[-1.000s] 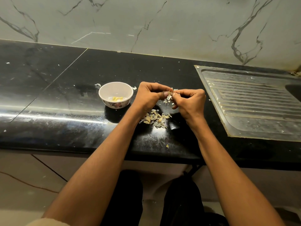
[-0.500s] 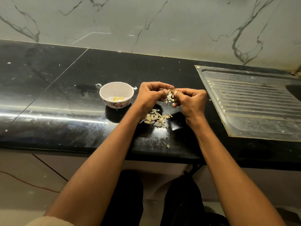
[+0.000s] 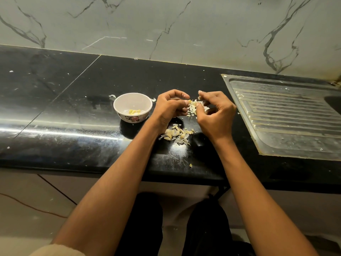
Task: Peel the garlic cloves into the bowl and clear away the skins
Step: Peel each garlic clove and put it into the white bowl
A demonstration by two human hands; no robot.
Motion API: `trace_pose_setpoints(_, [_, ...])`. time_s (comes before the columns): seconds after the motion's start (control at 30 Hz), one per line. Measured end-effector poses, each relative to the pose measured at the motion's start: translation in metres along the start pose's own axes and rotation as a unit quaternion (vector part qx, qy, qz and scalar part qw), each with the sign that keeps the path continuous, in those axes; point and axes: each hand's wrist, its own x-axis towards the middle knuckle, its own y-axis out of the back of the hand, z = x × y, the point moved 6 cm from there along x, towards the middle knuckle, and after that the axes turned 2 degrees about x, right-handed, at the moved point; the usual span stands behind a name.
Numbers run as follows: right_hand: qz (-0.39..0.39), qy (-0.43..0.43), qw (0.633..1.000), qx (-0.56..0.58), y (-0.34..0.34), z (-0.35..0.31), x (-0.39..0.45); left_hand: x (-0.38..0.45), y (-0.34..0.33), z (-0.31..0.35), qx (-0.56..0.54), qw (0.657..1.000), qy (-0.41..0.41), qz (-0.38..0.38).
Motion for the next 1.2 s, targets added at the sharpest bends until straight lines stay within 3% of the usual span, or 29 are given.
trace_pose_setpoints(0.17, [-0.041,0.058,0.997,-0.043,-0.006,-0.008,-0.005,0.0,-0.001,-0.002,0.003,1.0,0.01,-0.013])
trace_pose_setpoints(0.37, [-0.042,0.06,0.996,-0.057,-0.007,-0.007,-0.005,0.001,0.002,-0.005,0.011,1.0,0.024,-0.003])
trace_pose_setpoints(0.7, [-0.049,0.051,0.995,-0.065,-0.004,-0.011,-0.005,0.0,0.004,-0.001,0.061,0.997,-0.036,0.023])
trace_pose_setpoints(1.2, [-0.04,-0.035,0.998,-0.023,-0.004,-0.005,-0.004,-0.002,-0.001,0.004,0.122,0.987,-0.093,0.046])
